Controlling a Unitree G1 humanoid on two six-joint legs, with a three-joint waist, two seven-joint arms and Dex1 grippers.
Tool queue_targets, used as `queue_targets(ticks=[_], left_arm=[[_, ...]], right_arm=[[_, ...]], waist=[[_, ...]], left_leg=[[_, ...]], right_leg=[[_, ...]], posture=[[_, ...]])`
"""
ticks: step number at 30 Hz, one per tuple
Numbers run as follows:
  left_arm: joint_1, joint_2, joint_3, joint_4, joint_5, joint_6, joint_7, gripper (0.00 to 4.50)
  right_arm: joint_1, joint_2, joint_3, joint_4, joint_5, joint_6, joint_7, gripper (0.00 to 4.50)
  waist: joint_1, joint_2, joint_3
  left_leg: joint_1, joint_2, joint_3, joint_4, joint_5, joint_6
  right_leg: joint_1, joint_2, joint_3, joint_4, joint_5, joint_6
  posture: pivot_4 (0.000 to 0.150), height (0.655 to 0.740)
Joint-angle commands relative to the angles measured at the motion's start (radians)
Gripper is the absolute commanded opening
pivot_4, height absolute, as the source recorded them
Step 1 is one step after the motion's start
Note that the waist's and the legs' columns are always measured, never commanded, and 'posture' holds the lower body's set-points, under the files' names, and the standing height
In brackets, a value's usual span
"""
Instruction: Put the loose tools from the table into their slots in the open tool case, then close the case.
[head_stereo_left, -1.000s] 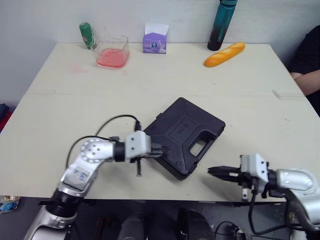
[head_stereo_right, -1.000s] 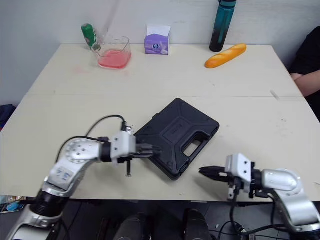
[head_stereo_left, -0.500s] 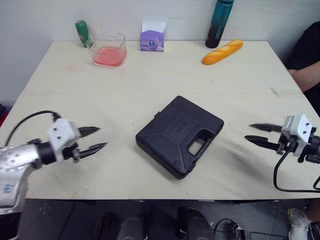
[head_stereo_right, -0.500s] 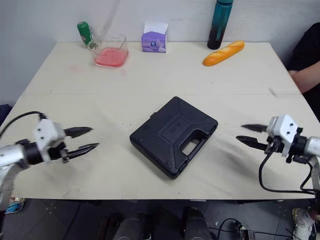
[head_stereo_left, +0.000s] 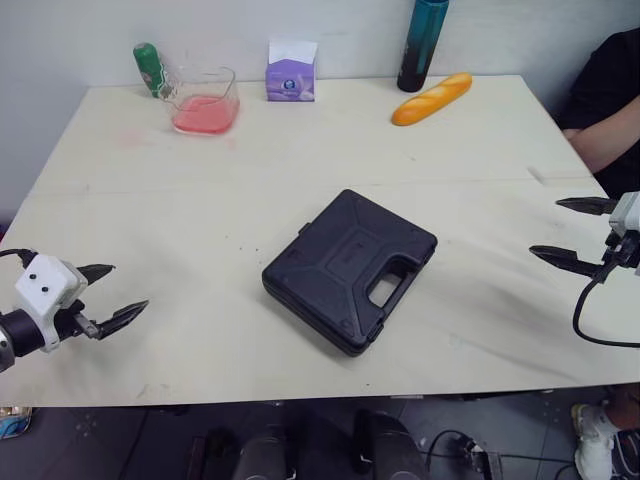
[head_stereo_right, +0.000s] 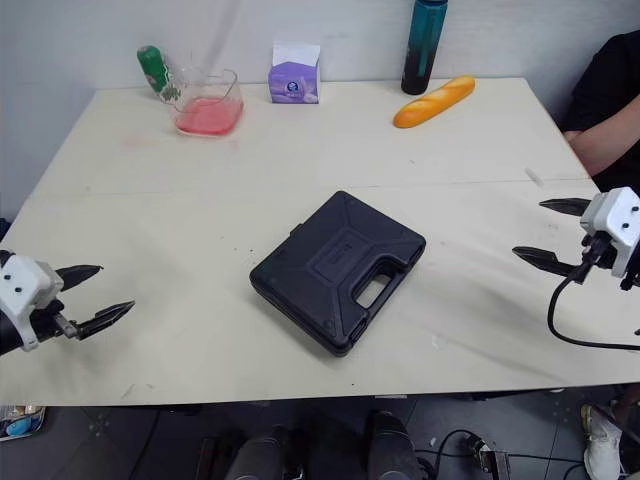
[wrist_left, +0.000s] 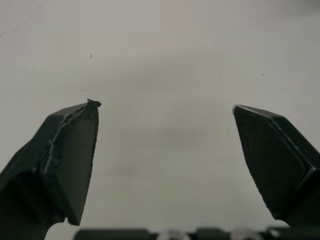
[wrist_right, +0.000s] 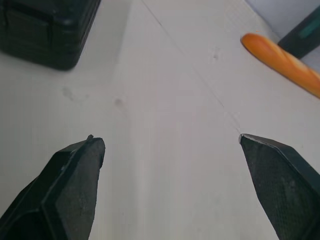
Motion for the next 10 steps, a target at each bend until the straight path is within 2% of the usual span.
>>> queue_targets(ticks=[1, 10], left_arm=[[0.004, 0.006, 0.017, -0.011, 0.008, -0.037, 0.006, 4.50], [0.014, -0.014, 0.003, -0.023, 0.001, -0.070, 0.003, 4.50]], right_arm=[[-0.048, -0.006, 0.000, 0.029, -0.012, -0.044, 0.000, 4.46], [-0.057, 0.016, 0.009, 0.022, -0.020, -0.064, -0.002, 4.46]], waist=[[-0.001, 0.000, 0.000], [-0.002, 0.000, 0.000]], left_leg=[[0.000, 0.000, 0.001, 0.000, 0.000, 0.000], [0.000, 0.000, 0.011, 0.000, -0.001, 0.000]], right_leg=[[-0.001, 0.000, 0.001, 0.000, 0.000, 0.000], [-0.009, 0.001, 0.009, 0.007, 0.000, 0.000]], posture=[[0.150, 0.7400], [0.150, 0.7400]])
